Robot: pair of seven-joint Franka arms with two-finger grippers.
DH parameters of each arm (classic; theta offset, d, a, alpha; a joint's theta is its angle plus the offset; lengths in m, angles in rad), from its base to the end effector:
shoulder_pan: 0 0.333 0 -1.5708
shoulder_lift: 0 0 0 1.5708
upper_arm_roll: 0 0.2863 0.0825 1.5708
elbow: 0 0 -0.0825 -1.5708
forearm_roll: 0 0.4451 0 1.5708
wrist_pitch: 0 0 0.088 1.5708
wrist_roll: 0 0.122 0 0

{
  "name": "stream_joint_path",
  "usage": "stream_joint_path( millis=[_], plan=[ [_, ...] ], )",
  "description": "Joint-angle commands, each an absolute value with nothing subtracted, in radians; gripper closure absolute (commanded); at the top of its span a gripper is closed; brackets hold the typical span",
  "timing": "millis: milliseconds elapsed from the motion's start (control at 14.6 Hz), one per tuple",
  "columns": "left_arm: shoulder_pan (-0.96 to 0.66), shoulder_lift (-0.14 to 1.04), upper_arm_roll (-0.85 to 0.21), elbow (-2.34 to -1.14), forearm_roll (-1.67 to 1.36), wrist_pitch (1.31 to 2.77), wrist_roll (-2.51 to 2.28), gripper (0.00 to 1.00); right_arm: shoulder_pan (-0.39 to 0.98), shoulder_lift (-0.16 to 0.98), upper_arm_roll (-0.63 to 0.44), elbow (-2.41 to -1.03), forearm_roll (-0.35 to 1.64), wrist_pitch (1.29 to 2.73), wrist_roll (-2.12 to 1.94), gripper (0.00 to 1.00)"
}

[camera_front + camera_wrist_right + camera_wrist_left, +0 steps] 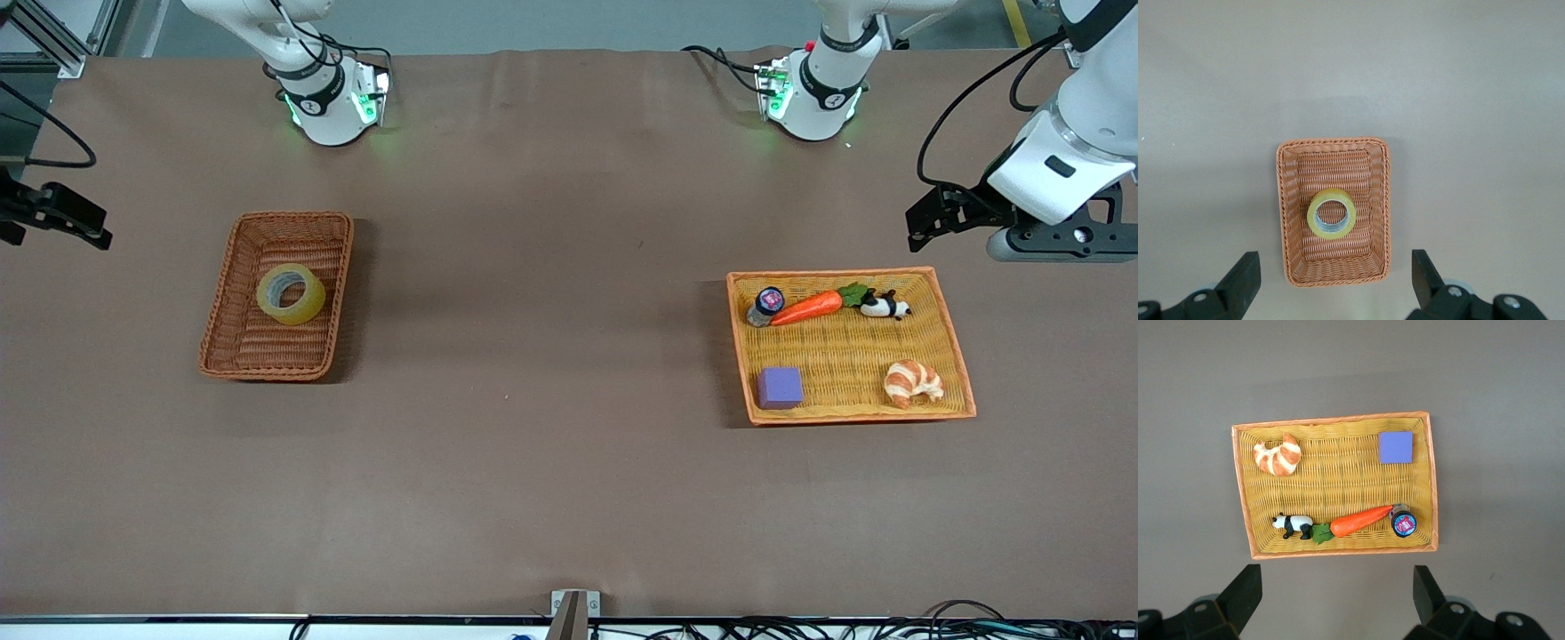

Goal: Move tape to another basket
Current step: 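Open the right gripper and withdraw it from the basket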

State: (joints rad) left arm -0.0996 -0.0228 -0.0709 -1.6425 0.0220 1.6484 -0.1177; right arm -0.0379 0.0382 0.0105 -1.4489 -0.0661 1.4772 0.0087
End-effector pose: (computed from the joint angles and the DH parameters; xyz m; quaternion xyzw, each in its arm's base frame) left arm 0.6075 -0.1024 0.5623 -0.9995 0.0271 -0.0159 0.0096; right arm 0.6163 -0.0256 0.6128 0.9992 -0.0210 -0.0053 0.0327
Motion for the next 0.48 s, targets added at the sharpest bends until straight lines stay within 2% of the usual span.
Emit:
stream_joint_path(
  millis=[0, 411],
  plan=[
    [-0.101, -0.012, -0.074, -1.620, 0.046, 1.643, -0.130, 0.00, -0.052, 0.031, 0.005, -1.469, -0.032, 1.474, 0.003, 0.00],
    [-0.103, -0.012, -0.074, -1.620, 0.046, 1.643, -0.132, 0.00, -0.054, 0.032, -0.012, -1.471, -0.023, 1.476, 0.006, 0.00]
  ],
)
